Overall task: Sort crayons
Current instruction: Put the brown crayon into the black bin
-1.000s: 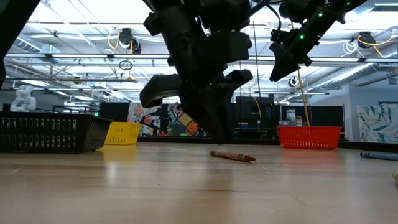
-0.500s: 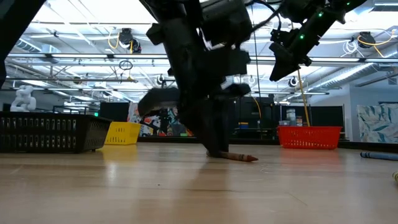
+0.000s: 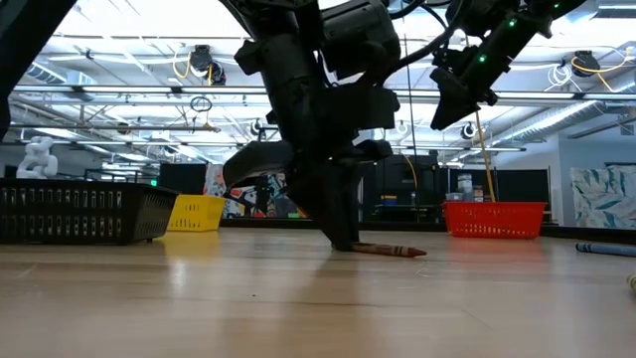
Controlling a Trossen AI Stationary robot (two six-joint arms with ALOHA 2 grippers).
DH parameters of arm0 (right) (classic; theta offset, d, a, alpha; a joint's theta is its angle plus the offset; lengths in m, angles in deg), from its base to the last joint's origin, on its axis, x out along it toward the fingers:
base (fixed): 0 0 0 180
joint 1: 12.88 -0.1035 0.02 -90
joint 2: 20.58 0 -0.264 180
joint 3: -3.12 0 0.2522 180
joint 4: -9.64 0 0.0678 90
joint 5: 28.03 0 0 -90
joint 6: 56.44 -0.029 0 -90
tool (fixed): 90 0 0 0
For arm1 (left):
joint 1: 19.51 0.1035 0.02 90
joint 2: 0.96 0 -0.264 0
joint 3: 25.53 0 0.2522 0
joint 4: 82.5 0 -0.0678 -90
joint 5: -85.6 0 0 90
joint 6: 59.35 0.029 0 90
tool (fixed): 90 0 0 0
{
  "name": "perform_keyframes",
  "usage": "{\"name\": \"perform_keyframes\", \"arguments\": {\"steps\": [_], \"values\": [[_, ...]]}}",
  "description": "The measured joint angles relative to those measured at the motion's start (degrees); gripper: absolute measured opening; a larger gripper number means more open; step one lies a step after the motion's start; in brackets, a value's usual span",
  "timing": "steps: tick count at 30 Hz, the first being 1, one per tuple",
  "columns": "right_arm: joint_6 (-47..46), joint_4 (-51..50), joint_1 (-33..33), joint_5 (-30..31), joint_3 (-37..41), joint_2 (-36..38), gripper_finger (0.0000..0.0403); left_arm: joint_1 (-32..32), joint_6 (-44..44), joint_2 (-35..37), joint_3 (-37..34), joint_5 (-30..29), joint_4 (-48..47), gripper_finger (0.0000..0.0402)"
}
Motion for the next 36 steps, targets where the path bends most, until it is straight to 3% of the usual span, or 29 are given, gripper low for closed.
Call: {"name": "perform_keyframes", "arguments": {"steps": [3,18,26,36], "values": [[0.0,0.0,0.0,0.0,0.0,0.0,0.0096,0.1,-2.0,0.0,0.0,-0.4,-0.5,0.0009],[0.0,0.0,0.0,0.0,0.0,0.0,0.0096,-0.3,-4.6,1.4,-0.3,-1.0,-2.8,0.0002],[0.0,0.0,0.0,0.0,0.0,0.0,0.0096,-2.2,-6.1,5.8,-0.4,-5.5,-6.5,0.0003],[0.0,-0.7,0.0,0.0,0.0,0.0,0.0096,-4.3,-9.3,9.7,-0.3,-6.0,-8.5,0.0001]]}}
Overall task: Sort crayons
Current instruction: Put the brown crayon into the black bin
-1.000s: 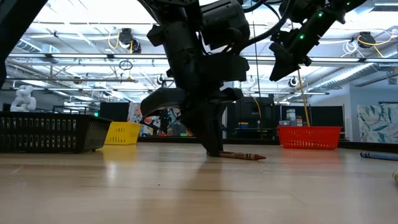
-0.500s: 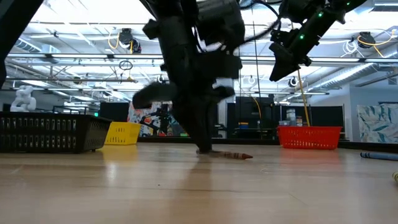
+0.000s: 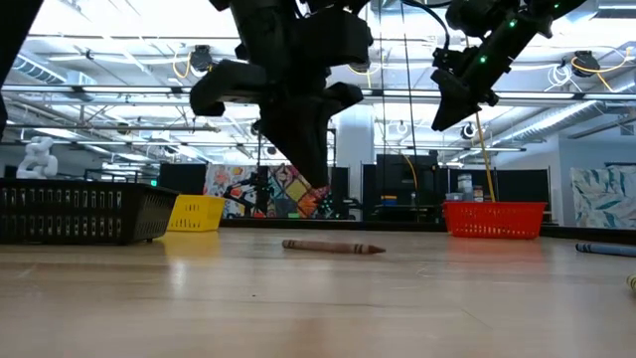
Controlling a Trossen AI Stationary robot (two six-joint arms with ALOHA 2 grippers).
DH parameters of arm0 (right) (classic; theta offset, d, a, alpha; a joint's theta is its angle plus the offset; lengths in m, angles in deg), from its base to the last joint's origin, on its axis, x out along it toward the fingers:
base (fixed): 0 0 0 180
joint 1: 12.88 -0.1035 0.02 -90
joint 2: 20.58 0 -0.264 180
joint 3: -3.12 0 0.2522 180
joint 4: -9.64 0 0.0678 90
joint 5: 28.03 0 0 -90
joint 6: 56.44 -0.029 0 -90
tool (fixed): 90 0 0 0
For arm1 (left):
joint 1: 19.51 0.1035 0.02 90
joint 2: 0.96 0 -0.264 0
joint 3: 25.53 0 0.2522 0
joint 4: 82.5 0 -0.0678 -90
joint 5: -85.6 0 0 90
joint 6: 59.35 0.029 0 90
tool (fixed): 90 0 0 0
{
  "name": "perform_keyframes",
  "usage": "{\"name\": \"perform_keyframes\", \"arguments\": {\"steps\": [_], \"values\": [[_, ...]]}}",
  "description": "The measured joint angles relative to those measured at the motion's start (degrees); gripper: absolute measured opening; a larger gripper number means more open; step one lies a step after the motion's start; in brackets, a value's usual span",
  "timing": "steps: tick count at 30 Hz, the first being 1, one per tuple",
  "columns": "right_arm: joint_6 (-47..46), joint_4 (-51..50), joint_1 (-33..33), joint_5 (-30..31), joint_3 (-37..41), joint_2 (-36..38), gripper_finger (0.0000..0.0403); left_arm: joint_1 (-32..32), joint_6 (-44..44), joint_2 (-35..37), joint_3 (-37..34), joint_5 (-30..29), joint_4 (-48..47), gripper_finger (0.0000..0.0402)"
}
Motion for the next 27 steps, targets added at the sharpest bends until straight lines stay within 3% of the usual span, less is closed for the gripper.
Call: {"name": "perform_keyframes", "arguments": {"steps": [6,19,27], "values": [[0.0,0.0,0.0,0.0,0.0,0.0,0.0096,0.8,-2.8,-1.0,0.0,0.8,0.9,0.0001],[0.0,-0.2,0.0,0.2,0.0,0.0,0.0096,0.9,-11.6,-1.8,0.0,6.5,-9.8,0.0000],[0.0,-0.2,0.0,0.2,0.0,0.0,0.0096,0.9,-11.9,-1.8,0.0,8.5,-10.0,0.0000]]}}
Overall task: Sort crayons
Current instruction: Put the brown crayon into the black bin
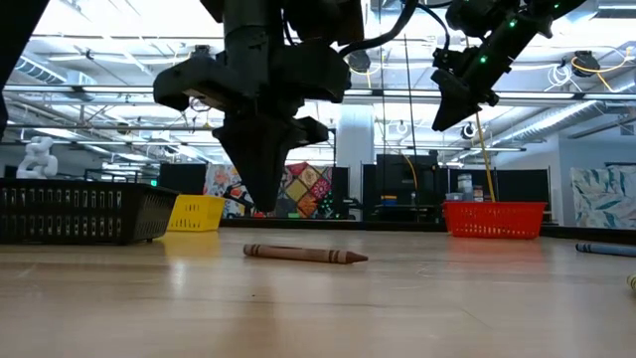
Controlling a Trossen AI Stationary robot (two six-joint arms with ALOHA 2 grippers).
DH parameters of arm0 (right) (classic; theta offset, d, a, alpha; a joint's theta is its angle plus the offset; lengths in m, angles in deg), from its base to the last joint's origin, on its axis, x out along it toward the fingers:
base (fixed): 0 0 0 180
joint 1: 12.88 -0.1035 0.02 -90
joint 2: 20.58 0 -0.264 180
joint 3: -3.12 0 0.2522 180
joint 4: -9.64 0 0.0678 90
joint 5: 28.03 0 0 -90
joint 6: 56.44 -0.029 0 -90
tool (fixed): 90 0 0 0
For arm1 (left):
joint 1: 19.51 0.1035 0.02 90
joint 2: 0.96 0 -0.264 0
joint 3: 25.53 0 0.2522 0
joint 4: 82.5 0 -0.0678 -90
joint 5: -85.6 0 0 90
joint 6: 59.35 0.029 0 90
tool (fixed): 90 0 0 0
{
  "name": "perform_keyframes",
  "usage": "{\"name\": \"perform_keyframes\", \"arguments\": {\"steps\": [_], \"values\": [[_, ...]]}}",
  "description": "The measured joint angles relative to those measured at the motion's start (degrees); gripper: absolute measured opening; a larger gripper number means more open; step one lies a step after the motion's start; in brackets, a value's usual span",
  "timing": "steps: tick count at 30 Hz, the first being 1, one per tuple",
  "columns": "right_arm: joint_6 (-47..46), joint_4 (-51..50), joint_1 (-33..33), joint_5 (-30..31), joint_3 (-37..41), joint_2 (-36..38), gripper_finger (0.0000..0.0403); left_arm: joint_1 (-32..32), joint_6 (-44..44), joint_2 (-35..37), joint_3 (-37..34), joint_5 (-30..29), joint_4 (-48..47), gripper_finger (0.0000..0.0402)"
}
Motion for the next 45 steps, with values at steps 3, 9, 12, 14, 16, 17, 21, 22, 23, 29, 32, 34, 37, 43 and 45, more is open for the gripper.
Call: {"name": "perform_keyframes", "arguments": {"steps": [3,9,12,14,16,17,21,22,23,29,32,34,37,43,45], "values": [[0.0,0.0,0.0,0.0,0.0,0.0,0.0096,0.0,0.0,0.0,0.0,-0.2,0.2,0.0000],[0.0,0.0,0.0,0.0,0.0,0.0,0.0096,-0.3,-4.8,0.0,0.0,-5.3,1.8,0.0000],[0.0,0.0,0.0,0.0,0.0,0.0,0.0096,-0.6,-4.4,0.0,0.1,-4.8,1.5,0.0000],[0.0,0.0,0.0,0.1,0.0,0.0,0.0096,-0.7,-4.5,0.0,0.3,-4.1,0.9,0.0000],[0.0,0.0,0.0,0.1,0.0,0.0,0.0096,-0.4,-4.3,0.0,0.3,-2.2,0.0,0.0000],[0.0,0.0,0.0,0.1,0.0,0.0,0.0096,-0.2,-4.3,0.0,0.3,-1.0,-0.4,0.0000],[0.0,0.0,0.0,0.1,0.0,0.0,0.0096,0.0,-2.8,0.0,0.3,1.3,0.8,0.0000],[0.0,0.0,0.0,0.1,0.0,0.0,0.0096,-0.1,-1.7,0.0,0.3,0.4,1.5,0.0000],[0.0,0.0,0.0,0.1,0.0,0.0,0.0096,-0.1,-1.3,0.0,0.3,-0.6,2.0,0.0000],[0.0,0.0,0.0,0.1,0.0,0.0,0.0096,-0.2,-4.8,0.0,0.3,-1.3,0.9,0.0000],[0.0,0.0,0.0,0.1,0.0,0.0,0.0096,-0.2,-4.2,0.0,0.3,-1.3,1.3,0.0000],[0.0,0.0,0.0,0.1,0.0,0.0,0.0096,-0.2,-3.5,0.0,0.3,-1.3,2.2,0.0000],[-0.5,0.0,0.0,0.0,0.0,0.0,0.0096,-0.1,-3.0,0.0,0.3,-1.4,2.0,0.0000],[-0.6,0.0,0.0,0.0,0.0,0.0,0.0096,-0.1,-3.1,0.0,0.3,-3.2,2.1,0.0000],[-0.6,0.0,0.0,0.0,0.0,0.0,0.0096,-0.1,-3.0,0.0,0.3,-2.8,2.6,0.0000]]}}
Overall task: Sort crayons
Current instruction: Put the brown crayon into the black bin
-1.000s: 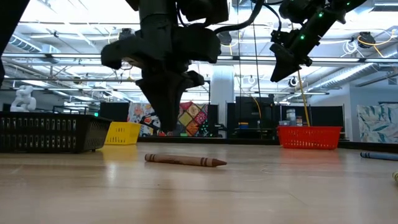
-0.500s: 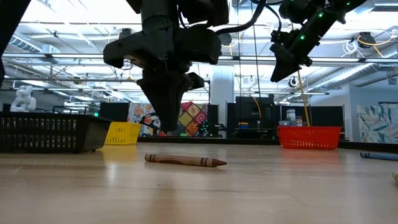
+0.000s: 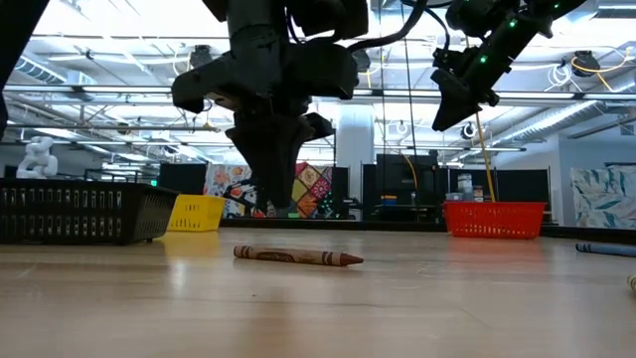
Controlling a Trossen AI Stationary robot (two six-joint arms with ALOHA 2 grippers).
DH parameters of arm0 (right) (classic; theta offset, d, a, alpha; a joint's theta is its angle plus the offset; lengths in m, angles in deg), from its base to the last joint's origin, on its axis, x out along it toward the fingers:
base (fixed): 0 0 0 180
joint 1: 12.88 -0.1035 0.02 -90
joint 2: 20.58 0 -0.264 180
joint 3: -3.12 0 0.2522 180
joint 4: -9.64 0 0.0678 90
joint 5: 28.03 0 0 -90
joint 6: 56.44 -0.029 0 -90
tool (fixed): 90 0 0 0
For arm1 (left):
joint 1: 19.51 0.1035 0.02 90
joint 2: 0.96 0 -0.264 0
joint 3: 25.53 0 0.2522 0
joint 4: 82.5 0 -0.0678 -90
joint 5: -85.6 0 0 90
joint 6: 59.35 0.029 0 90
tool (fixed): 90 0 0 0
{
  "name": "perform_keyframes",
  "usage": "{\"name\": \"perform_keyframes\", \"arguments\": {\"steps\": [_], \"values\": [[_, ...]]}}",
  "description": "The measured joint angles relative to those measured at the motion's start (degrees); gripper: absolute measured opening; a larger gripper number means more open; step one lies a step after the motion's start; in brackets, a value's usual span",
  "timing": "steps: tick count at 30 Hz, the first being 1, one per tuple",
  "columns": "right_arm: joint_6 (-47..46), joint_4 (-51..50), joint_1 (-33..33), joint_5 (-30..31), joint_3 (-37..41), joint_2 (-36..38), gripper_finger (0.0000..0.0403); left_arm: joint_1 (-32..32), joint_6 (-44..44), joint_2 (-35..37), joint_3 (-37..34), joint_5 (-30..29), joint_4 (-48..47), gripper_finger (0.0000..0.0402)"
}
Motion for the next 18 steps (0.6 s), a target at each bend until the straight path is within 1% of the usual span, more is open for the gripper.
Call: {"name": "perform_keyframes", "arguments": {"steps": [5,9,10,12,15,16,18], "values": [[0.0,0.0,0.0,0.5,0.0,0.0,0.0096,0.0,0.0,0.0,0.0,4.5,1.6,0.0000],[0.0,0.0,0.0,4.6,0.0,0.0,0.0096,0.0,0.2,0.0,0.0,6.3,1.6,0.0000],[0.0,0.0,0.0,4.7,0.0,0.0,0.0096,0.0,0.4,0.0,0.0,6.6,1.6,0.0000],[-0.5,0.0,0.0,4.2,0.0,0.0,0.0096,0.0,0.5,0.0,0.0,6.2,2.1,0.0000],[-0.9,-0.2,0.0,2.6,0.0,0.0,0.0096,0.0,-0.6,0.0,0.0,3.1,2.7,0.0000],[-0.9,-0.2,0.0,2.2,0.0,0.0,0.0096,0.0,-1.4,0.1,0.0,3.3,2.3,0.0000],[-0.9,-0.2,0.0,1.3,0.0,0.0,0.0096,0.1,-1.2,0.3,0.0,6.1,1.8,0.0000]]}}
